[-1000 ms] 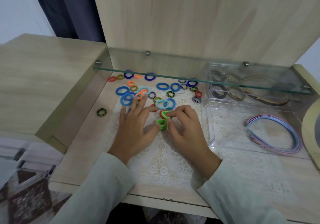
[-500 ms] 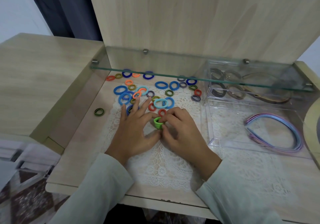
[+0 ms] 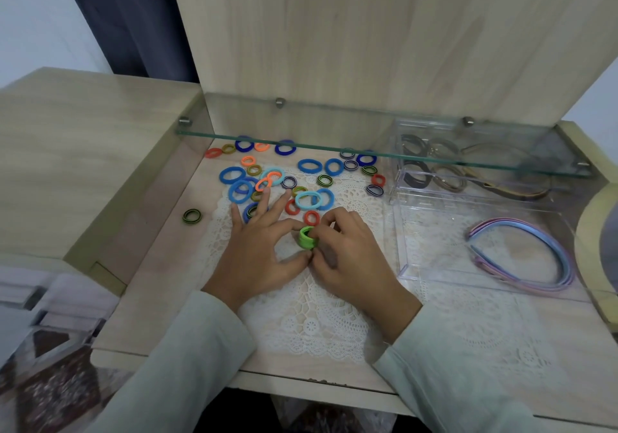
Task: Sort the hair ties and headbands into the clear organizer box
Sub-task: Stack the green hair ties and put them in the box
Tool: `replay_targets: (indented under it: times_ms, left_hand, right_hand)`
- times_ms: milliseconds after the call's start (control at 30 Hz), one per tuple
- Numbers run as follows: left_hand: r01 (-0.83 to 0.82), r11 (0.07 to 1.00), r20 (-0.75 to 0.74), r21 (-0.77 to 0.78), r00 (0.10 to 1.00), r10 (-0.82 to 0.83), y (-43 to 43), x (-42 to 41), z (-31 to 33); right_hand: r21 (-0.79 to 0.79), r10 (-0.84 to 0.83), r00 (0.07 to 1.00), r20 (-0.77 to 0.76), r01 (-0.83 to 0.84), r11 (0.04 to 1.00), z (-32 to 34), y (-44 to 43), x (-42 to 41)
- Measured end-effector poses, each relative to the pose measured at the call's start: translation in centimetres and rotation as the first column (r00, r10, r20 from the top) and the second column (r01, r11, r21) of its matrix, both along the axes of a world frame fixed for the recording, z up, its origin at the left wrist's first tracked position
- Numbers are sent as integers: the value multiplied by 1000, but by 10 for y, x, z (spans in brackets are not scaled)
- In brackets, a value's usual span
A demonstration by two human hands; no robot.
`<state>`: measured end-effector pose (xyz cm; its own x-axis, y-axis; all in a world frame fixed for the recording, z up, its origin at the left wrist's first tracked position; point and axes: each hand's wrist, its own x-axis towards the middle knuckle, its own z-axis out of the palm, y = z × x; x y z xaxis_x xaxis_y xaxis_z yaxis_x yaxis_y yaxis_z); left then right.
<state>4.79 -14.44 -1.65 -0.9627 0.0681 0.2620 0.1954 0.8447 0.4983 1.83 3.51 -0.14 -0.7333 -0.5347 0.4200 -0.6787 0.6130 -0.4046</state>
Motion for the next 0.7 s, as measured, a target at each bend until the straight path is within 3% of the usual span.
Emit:
replay_targets:
  times_ms: [300, 500, 600, 700]
  left_hand:
    - [47, 995, 23, 93, 999, -50, -3, 1, 0]
    - [86, 992, 139, 92, 985, -98, -8, -1, 8]
    - [90, 996, 215, 23, 972, -93, -8, -1, 15]
    - [86, 982, 218, -170, 975, -48, -5, -1, 20]
  right_hand:
    - [303, -23, 998, 56, 5, 953, 27, 0, -5]
    - [444, -22, 991, 130, -39, 895, 49, -9, -11]
    - [471, -4, 994, 111, -49, 881, 55, -12, -12]
    - [488, 11, 998, 62, -40, 872, 56, -12, -10]
